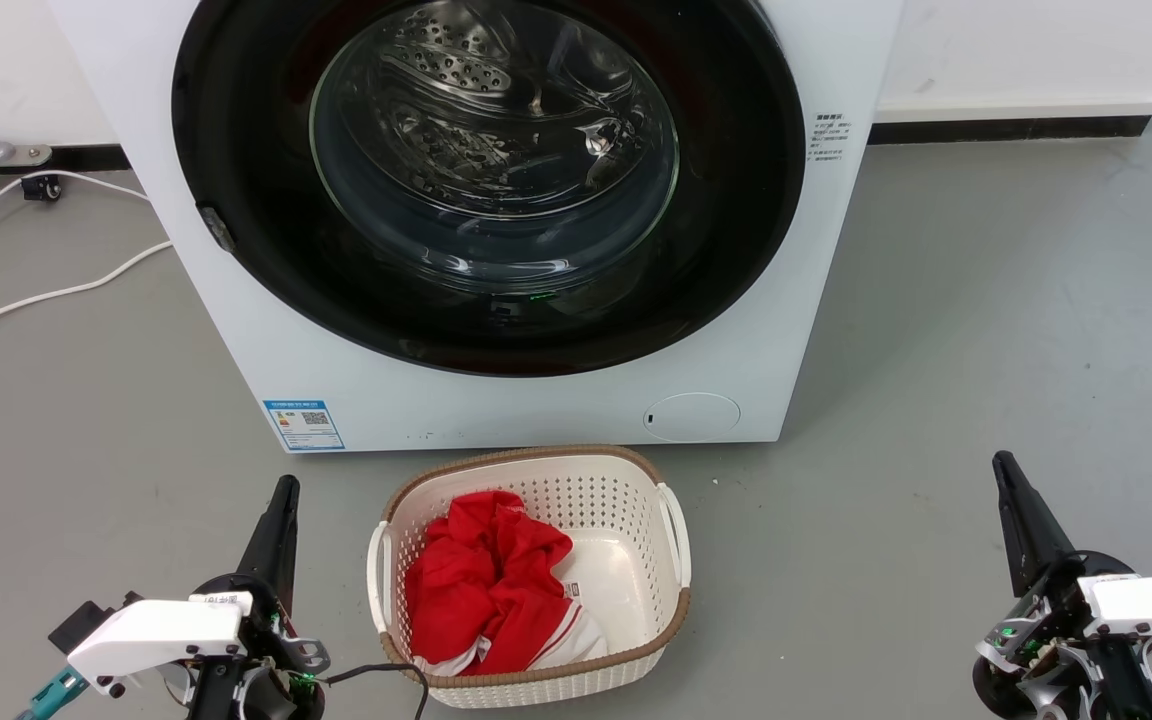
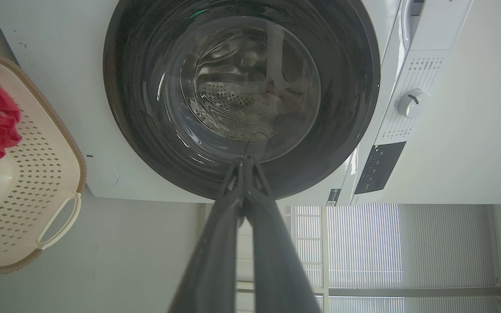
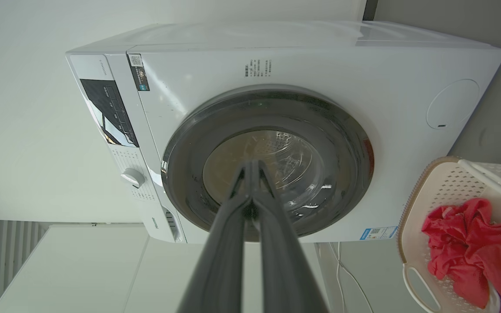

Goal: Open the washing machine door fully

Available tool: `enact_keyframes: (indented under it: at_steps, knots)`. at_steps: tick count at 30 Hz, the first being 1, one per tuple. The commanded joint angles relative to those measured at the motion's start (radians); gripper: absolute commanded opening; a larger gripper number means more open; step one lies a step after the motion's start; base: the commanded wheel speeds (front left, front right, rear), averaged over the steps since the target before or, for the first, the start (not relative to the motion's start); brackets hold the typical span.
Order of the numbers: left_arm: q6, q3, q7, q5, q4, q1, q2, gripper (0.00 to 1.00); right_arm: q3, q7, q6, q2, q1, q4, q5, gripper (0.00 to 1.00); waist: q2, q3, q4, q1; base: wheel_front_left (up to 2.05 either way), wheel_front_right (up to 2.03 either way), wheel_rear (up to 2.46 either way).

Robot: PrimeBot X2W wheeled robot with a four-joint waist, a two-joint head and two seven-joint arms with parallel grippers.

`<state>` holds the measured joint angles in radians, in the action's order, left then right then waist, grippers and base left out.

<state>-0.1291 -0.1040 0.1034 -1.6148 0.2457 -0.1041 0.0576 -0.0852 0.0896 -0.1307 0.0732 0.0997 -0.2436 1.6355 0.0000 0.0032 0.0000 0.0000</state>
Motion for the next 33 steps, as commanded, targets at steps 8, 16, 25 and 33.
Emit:
enact_keyframes:
  at_steps: [8,16,25,33]
  knots:
    - [-0.003,-0.004,0.004,0.001,0.001,-0.008,-0.001,0.0,-0.004,0.007,0.0,-0.004,0.012,-0.002,-0.009,0.0,0.0,0.0,0.0,0.0,0.0,0.0,0.0]
    - [-0.003,-0.005,0.006,0.003,0.001,-0.008,-0.002,0.0,-0.007,0.009,0.0,-0.006,0.012,-0.002,-0.007,0.0,0.0,0.0,0.0,0.0,0.0,0.0,0.0]
    - [0.0,0.024,-0.025,-0.001,0.006,0.009,-0.005,1.0,0.005,-0.016,0.0,-0.009,-0.021,0.002,-0.013,1.0,0.0,0.0,0.001,0.0001,0.0,0.0,0.0]
    - [0.0,0.048,-0.064,0.097,-0.023,0.001,-0.005,1.0,0.014,-0.054,0.0,-0.006,-0.033,0.048,-0.136,1.0,0.0,0.001,0.006,0.0001,0.0,0.0,0.0]
